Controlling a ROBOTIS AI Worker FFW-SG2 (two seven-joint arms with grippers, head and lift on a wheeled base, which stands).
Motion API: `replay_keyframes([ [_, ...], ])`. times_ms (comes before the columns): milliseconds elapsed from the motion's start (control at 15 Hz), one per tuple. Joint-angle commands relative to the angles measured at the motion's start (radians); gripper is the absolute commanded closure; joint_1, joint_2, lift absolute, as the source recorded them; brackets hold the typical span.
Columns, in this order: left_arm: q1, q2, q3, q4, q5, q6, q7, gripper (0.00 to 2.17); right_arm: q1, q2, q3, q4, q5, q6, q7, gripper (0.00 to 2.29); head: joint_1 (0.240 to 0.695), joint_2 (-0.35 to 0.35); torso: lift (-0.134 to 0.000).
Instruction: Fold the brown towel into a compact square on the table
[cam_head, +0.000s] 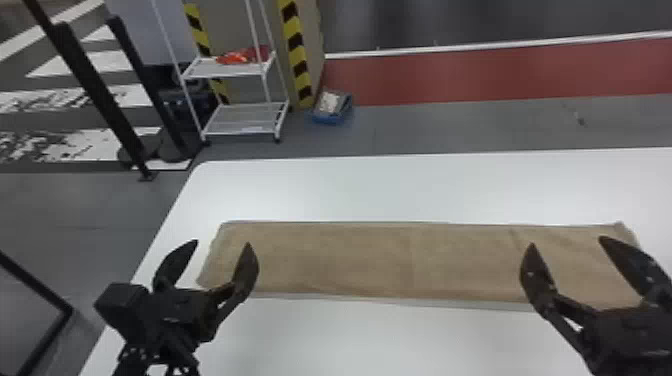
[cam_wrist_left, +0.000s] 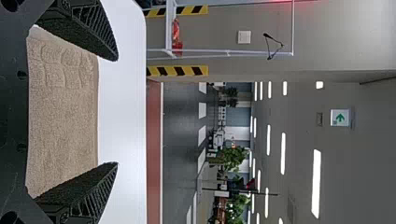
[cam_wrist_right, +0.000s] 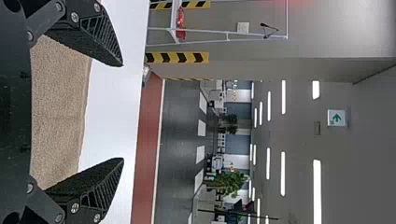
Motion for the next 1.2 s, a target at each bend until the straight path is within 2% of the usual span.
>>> replay_keyframes([
  [0, -0.001, -0.001, 0.0, 0.001, -0.003, 0.0, 0.0, 0.08, 0.0, 0.001, 0.0, 0.001, -0.002, 0.0, 0.0, 0.18, 0.695, 0.192, -0.125],
  [800, -0.011, -0.003, 0.0, 0.007, -0.008, 0.034, -0.002, 0.09, -0.002, 0.001, -0.005, 0.006, -0.011, 0.0, 0.0, 0.18, 0.695, 0.189, -0.125],
  [933, -0.024, -0.001, 0.006, 0.001, -0.008, 0.098, -0.009, 0.14, -0.002, 0.001, -0.005, 0.006, -0.011, 0.0, 0.0, 0.18, 0.695, 0.189, -0.125],
  [1133, -0.071, 0.001, 0.035, -0.03, -0.006, 0.307, -0.023, 0.15, 0.001, 0.001, -0.006, 0.006, -0.011, 0.0, 0.0, 0.18, 0.695, 0.189, -0.125],
])
